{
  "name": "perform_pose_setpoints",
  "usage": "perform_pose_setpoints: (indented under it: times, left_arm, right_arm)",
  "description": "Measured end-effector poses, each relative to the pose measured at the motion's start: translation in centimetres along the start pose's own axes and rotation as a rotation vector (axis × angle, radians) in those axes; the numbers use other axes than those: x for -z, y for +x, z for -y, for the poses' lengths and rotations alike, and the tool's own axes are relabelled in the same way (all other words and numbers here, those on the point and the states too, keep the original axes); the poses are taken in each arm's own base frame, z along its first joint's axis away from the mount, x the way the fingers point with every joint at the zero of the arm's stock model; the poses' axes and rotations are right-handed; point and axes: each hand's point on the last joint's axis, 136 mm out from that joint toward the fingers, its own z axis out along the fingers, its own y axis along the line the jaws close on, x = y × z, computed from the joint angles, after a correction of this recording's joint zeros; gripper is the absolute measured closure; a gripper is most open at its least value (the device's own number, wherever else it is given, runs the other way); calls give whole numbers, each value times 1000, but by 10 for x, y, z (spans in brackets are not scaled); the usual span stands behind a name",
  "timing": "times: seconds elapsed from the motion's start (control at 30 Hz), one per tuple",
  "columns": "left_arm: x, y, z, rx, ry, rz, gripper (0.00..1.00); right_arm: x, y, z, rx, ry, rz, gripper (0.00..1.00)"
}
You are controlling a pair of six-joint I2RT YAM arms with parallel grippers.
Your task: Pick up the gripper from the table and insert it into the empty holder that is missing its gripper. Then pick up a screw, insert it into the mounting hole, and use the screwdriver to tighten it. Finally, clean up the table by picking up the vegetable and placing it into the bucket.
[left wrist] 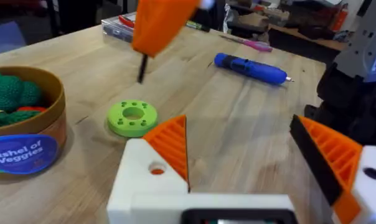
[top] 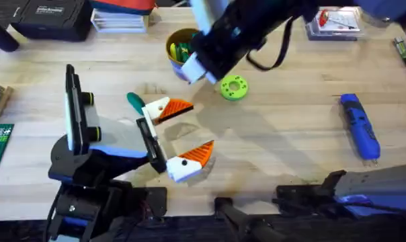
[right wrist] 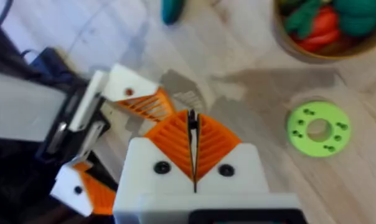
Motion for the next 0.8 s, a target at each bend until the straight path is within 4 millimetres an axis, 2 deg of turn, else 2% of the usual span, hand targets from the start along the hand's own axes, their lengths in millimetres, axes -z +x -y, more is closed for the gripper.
perform_pose_setpoints:
  times: [0.17,0.4,0.53,0.8]
  left_arm:
    - [0,0,0,0,0,0,15]
    - [0,0,0,0,0,0,15]
    - [0,0,0,-1,0,0,15]
    - [0,0,0,-1,0,0,15]
  right_arm:
    - [-5,-4,-35,75,-57,17,996]
    - [-9,-9,-67,147,-103,42,996]
    - [-10,-6,-77,169,-117,36,996]
    - [-18,-4,-76,165,-114,13,996]
